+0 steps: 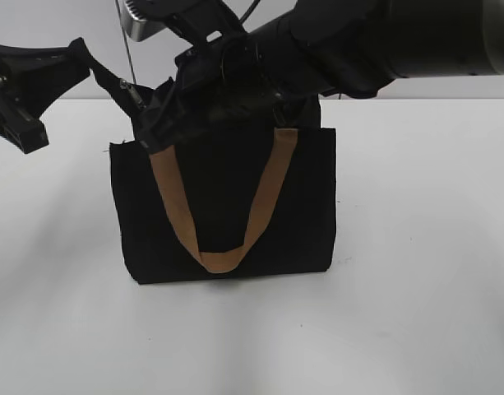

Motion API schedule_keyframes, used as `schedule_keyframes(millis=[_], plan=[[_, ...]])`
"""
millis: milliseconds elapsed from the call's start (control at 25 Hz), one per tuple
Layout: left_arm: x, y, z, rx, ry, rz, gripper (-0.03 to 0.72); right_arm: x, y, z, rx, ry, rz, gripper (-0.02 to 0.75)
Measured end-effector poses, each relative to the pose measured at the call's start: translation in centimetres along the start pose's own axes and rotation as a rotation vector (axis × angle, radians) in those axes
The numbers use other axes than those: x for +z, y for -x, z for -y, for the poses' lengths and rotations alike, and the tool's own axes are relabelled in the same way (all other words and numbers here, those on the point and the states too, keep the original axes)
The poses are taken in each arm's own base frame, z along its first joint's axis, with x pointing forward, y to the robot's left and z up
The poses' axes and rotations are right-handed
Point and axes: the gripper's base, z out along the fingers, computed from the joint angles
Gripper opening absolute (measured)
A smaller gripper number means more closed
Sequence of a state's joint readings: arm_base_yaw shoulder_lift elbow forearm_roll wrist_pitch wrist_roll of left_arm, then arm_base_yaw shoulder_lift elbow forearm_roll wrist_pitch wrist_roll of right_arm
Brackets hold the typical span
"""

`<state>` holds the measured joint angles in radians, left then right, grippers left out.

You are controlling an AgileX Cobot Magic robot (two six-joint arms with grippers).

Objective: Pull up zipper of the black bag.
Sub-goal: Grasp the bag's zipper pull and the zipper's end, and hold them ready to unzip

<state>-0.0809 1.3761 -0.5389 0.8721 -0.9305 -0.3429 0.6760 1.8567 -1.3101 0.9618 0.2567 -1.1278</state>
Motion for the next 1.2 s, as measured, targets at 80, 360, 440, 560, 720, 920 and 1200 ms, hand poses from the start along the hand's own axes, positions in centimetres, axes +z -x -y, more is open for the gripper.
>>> schedule_keyframes(millis=[80,360,440,560,720,920,1200], plan=[[0.0,0.0,0.0,-0.001,0.002,-0.002,0.022,0.0,0.0,0.0,0.002,0.0,0.0,0.171],[0.0,-0.1,0.0,-0.001,0.004,-0.006,0.022,0.0,0.0,0.0,0.007,-0.003,0.001,0.001],[0.0,-0.1,0.0,-0.001,0.004,-0.008,0.022,0.0,0.0,0.0,0.011,-0.003,0.002,-0.001],[0.0,-0.1,0.0,-0.002,0.005,-0.008,0.022,-0.1,0.1,0.0,0.014,-0.004,0.005,-0.001],[0.0,-0.1,0.0,-0.002,0.005,-0.008,0.022,-1.0,0.8,-0.1,0.007,-0.001,0.025,-0.001],[0.0,0.1,0.0,0.0,0.005,-0.001,0.022,-2.0,1.2,0.4,0.03,0.015,0.029,-0.001],[-0.4,1.0,0.0,0.021,0.018,0.021,0.022,-3.0,0.7,2.7,0.127,-0.013,-0.003,-0.001]])
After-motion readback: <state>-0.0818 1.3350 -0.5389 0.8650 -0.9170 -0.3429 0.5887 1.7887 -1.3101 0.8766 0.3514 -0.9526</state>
